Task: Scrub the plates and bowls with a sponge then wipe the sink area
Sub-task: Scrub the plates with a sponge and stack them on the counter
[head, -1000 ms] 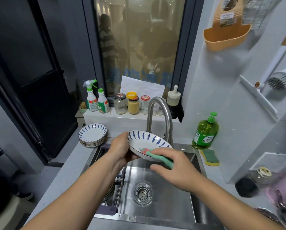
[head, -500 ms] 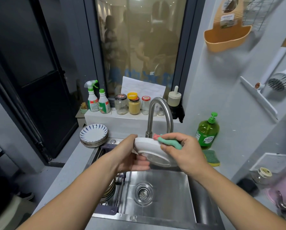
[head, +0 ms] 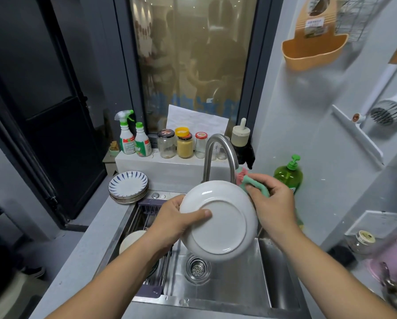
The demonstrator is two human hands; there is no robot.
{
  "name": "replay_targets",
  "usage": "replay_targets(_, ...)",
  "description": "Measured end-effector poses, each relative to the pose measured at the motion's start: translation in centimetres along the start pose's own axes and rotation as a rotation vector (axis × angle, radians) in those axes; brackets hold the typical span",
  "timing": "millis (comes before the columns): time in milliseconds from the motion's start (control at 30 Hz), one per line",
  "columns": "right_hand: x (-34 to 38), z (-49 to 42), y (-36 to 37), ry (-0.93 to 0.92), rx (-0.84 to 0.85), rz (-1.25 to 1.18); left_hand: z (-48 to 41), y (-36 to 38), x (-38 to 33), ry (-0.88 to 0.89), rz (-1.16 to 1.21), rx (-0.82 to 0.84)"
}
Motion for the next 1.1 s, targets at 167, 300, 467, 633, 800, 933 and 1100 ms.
replay_targets(167,3.8,2.3,3.6,-0.561,0.210,0.379,-0.4,0.7,-0.6,0.025,0.111,-0.006)
replay_targets(300,4.6,3.4,6.9,-0.804,0.401,0.688,-0.5,1.8,-1.3,0.071,0.067,0.034)
replay_targets(467,3.9,1.8,6.1,-0.567,0.428,0.524,-0.2,1.7,-2.4,0.080,0.077,0.013)
replay_targets(633,2.8,1.7,5.7,-0.341,0.475,0.565,-0.2,0.9,-2.6,0.076,0.023,-0.031)
replay_targets(800,5.3,1.5,8.2,-0.600,0.524,0.832,-0.7,2.5,-4.5,0.162,-0.032,0.050)
replay_targets(933,4.9,-1.3,5.7,-0.452,0.406,0.636,-1.4,0.3,-6.4,0.145,0.092,-0.102)
replay_targets(1100,1.7,-0.2,4.3,-0.125,0.131,0.248,-1.9,-0.6,-6.3,0.128,0.291,-0.232)
Point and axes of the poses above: each hand's wrist, its own z-axis away from the middle knuckle, its own y-axis out of the palm, x = y × z, the point moved 8 cm from there along -z, towards the middle knuckle
